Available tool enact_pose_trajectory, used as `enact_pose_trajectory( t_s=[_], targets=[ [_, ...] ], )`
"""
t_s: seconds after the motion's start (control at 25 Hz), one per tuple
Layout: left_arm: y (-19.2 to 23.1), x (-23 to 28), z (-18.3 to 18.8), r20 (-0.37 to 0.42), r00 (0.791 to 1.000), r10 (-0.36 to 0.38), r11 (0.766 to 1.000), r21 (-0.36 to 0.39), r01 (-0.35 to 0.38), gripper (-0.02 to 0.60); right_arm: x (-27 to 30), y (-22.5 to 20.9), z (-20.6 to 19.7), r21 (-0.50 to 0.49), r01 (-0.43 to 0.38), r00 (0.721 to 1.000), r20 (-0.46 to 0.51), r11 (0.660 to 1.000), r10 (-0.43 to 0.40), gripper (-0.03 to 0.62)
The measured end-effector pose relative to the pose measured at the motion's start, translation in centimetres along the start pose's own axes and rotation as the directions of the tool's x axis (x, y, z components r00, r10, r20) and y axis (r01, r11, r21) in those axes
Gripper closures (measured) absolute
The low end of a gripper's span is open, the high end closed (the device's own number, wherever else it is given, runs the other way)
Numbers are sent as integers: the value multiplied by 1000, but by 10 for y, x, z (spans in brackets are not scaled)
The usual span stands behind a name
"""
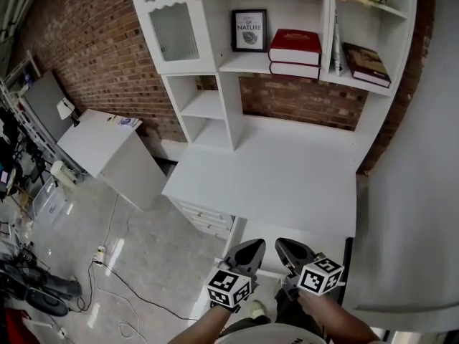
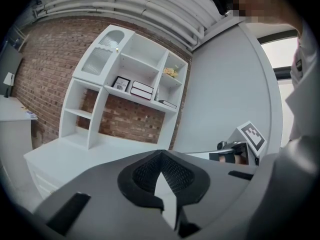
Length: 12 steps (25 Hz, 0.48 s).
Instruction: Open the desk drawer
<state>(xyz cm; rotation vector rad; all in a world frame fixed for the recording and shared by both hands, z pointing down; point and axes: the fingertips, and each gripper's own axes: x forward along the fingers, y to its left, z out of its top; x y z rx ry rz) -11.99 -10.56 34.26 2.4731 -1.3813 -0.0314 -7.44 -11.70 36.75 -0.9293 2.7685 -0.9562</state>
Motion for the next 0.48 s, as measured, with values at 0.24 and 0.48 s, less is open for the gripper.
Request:
enact_pose_trajectory(
  t_s=[0.24, 0.48],
  targets=[
    [1, -5, 2, 6, 1000, 2, 1000, 4, -2, 569, 2, 4, -3, -7, 0, 1000, -4, 1000, 0, 577],
    [11, -4, 2, 5, 1000, 2, 1000, -1, -2, 569, 12, 3, -6, -4, 4, 1000, -14, 1000, -5, 577]
  ],
)
